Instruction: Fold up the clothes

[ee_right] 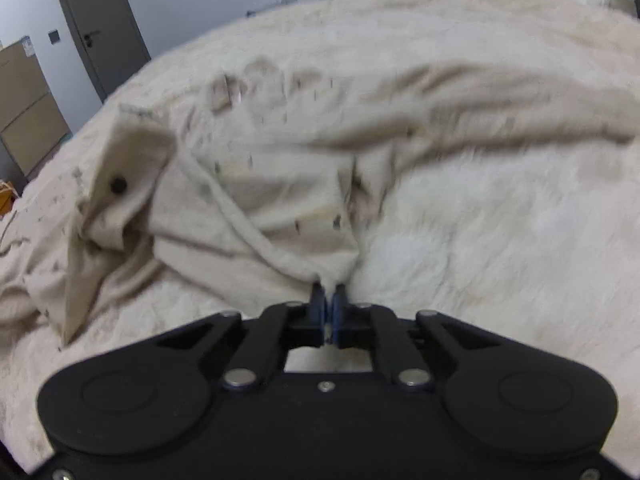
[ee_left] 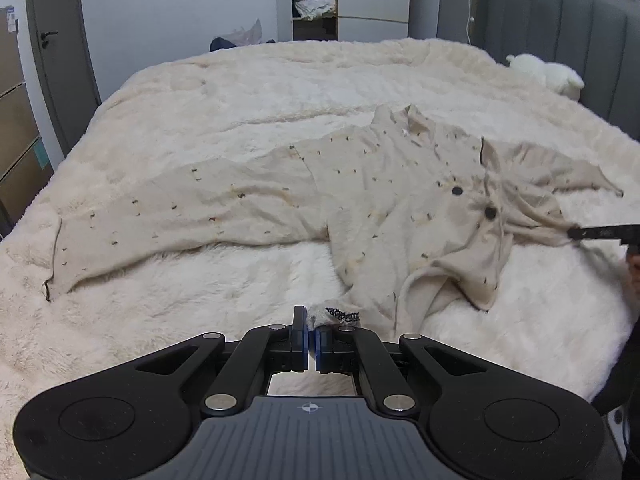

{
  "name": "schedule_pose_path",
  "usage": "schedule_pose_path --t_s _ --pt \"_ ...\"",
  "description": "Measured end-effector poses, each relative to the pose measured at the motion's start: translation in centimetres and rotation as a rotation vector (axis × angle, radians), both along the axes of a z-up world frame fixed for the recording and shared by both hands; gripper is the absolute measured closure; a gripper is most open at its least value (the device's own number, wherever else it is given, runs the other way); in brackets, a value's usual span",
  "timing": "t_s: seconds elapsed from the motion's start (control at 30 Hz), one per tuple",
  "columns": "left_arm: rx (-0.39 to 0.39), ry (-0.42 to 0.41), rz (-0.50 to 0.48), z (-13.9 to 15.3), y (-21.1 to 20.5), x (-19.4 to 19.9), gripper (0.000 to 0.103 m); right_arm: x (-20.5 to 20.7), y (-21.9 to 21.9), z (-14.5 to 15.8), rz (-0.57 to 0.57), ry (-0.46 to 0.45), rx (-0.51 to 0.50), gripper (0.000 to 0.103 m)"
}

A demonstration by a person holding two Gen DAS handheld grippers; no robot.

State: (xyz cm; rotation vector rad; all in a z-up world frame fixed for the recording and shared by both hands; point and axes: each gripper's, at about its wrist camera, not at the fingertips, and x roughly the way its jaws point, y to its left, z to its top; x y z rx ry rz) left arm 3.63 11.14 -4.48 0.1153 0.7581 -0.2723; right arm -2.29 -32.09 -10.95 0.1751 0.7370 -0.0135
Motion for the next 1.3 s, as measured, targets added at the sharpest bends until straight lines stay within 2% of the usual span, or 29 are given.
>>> schedule_pose_path --t_s 0.07,0.13,0.2,0.3,0.37,0.53,0.6,0.63,0.67,0.73,0.8,0.87,0.9,0.93,1.0,1.07,1.17,1.2,1.23,1.27,1.3 --pt "-0.049 -0.027 0.029 1.7 1.3 -0.6 0.101 -2.4 -1.4 4.7 0.007 -0.085 -0.048 0.103" --pt "-0.125 -0.074 0.060 4.4 3.1 -1.9 0.101 -4.8 -3.1 6.9 -0.004 -0.101 -0.082 0.103" --pt "-0.125 -0.095 0.052 5.5 3.0 -3.1 0.101 -7.2 -4.9 9.0 -0.016 -0.114 -0.114 0.103" --pt "-0.105 -0.091 -0.011 6.4 1.6 -6.1 0.101 -10.8 -7.5 12.1 -0.035 -0.133 -0.163 0.103" --pt "-0.067 -0.068 -0.043 5.8 0.6 -7.9 0.101 -12.7 -8.7 11.2 -0.019 -0.092 -0.170 0.103" --pt "0.028 0.091 -0.090 0.4 -1.5 -11.5 0.099 -16.0 -9.7 6.8 0.063 0.089 -0.197 0.100" --pt "0.079 0.122 -0.099 -1.1 -2.2 -12.1 0.089 -16.6 -9.5 6.2 0.084 0.110 -0.225 0.090" --pt "0.110 0.117 -0.098 -1.3 -2.7 -12.2 0.086 -16.3 -9.2 6.4 0.092 0.099 -0.214 0.086" --pt "0.102 0.106 -0.105 -1.0 -3.1 -12.1 0.083 -16.1 -8.9 6.6 0.100 0.087 -0.200 0.079" --pt "0.085 0.084 -0.122 -0.5 -4.0 -11.8 0.078 -15.5 -8.3 6.9 0.116 0.062 -0.173 0.077" --pt "0.053 0.052 -0.162 0.0 -5.6 -11.5 0.066 -13.9 -6.8 6.7 0.160 0.050 -0.130 0.074" --pt "0.034 0.017 -0.272 0.0 -9.2 -11.2 0.062 -11.9 -5.0 5.9 0.226 0.045 -0.066 0.067" --pt "0.029 0.015 -0.332 -0.5 -11.1 -11.1 0.058 -11.0 -4.1 5.3 0.242 0.055 -0.032 0.063" --pt "0.024 0.012 -0.391 -0.9 -13.1 -11.0 0.055 -10.0 -3.1 4.7 0.256 0.066 0.003 0.063" --pt "0.022 0.033 -0.494 -2.1 -17.0 -10.9 0.048 -8.0 -1.3 3.6 0.284 0.089 0.073 0.063" --pt "0.011 0.073 -0.556 -3.6 -20.3 -10.6 0.047 -6.3 0.2 2.4 0.278 0.121 0.153 0.063" --pt "0.008 0.114 -0.632 -5.8 -24.3 -10.8 0.046 -4.1 2.1 0.4 0.212 0.181 0.201 0.063" --pt "0.018 0.116 -0.655 -6.6 -25.3 -10.9 0.046 -3.4 2.7 -0.5 0.180 0.200 0.220 0.066" --pt "0.025 0.114 -0.661 -7.3 -26.0 -11.1 0.046 -3.1 2.9 -0.9 0.162 0.204 0.236 0.072" --pt "0.031 0.112 -0.666 -8.0 -26.7 -11.2 0.046 -3.4 2.8 -0.9 0.160 0.190 0.249 0.091" --pt "0.031 0.115 -0.671 -8.6 -27.2 -11.3 0.055 -3.7 2.8 -0.9 0.159 0.173 0.260 0.103"
